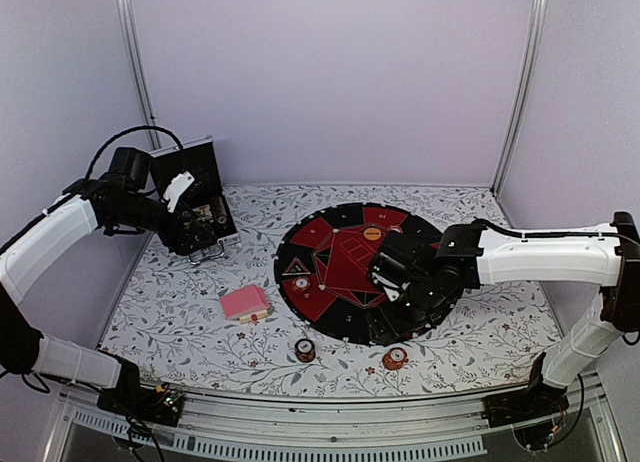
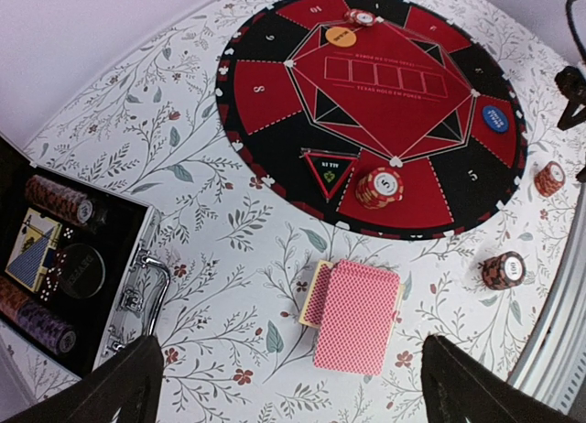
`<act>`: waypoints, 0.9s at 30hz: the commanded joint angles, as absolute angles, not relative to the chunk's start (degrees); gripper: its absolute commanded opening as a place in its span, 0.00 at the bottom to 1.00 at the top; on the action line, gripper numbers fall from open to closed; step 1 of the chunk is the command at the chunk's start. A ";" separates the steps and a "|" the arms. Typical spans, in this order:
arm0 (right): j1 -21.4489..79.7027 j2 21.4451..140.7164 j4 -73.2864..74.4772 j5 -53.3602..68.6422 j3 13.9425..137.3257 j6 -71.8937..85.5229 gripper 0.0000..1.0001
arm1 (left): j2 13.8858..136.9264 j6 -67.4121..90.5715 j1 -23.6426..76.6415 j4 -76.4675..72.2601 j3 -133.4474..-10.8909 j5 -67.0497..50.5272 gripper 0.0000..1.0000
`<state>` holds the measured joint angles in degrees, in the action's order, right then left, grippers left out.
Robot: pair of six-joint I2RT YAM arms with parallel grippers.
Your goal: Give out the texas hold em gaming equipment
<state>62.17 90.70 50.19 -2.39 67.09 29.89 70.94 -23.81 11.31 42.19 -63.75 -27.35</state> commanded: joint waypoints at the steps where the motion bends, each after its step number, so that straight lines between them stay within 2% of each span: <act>1: 63.15 87.66 51.48 -1.50 63.16 33.03 0.88 | 70.95 -23.91 11.95 42.37 -63.89 -27.64 1.00; 9: 63.11 88.87 46.70 -0.62 58.37 32.99 0.88 | 70.75 -23.89 11.95 42.80 -64.15 -27.51 1.00; 22: 63.17 95.84 41.75 3.03 58.11 29.93 0.87 | 71.18 -24.10 11.95 43.07 -64.78 -27.54 1.00; 27: 63.11 97.30 41.26 2.75 58.08 29.38 0.83 | 71.58 -24.26 11.93 42.98 -64.95 -27.67 1.00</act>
<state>62.85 95.74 42.81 2.31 58.52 30.35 70.96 -23.83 11.31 42.35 -63.77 -27.38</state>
